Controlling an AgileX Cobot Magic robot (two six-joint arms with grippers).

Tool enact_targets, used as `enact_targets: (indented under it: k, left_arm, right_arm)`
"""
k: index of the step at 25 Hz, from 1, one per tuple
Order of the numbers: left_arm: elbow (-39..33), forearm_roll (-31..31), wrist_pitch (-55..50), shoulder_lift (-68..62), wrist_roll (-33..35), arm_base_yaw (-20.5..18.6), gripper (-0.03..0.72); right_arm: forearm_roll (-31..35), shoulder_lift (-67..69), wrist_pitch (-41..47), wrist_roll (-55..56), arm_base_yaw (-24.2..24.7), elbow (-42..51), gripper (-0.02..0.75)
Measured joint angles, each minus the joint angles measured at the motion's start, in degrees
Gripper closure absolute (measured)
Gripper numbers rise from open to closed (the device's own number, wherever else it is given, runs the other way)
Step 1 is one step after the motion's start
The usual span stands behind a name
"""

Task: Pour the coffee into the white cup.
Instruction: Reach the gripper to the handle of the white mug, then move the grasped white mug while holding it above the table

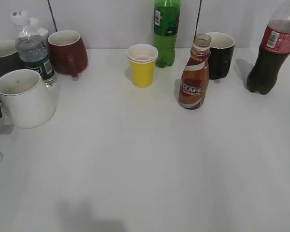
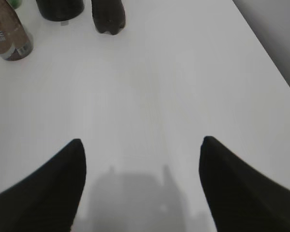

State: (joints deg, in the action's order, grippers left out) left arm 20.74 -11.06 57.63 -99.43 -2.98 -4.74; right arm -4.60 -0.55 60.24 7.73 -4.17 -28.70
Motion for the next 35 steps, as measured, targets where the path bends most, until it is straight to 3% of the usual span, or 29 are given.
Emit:
enact_targets:
  k: [8,11,16,17,28,35]
  left_arm:
    - [3.8,-5.8,0.2,-4.1,-0.5,-1.5,0.285]
    - [5.5,-6.1,1.6,-6.4,-0.5,-1.5,0.365]
    - [6.7,-6.7,7.3,-10.1,-0.5,-1.5,0.602]
    - [6.7,-7.1,8.0,-10.5,-0.5,-1.5,0.621]
    - [6.7,-16.7,9.5,-9.9,-0.7,-1.6,0.631]
    - [8.1,-24.0,9.2,-6.6,-8.0,-1.3,0.633]
  right_arm:
    - [0.0,0.0,0.0,0.0,0.0,0.0,0.168]
    - [0.0,0.0,0.0,0.0,0.0,0.0,0.168]
    - [0.0,0.0,0.0,0.0,0.0,0.0,0.168]
    - [0.0,0.0,0.0,0.0,0.0,0.0,0.168]
    - [0.0,0.0,0.0,0.0,0.0,0.0,0.168]
    - [0.0,0.0,0.0,0.0,0.0,0.0,0.168]
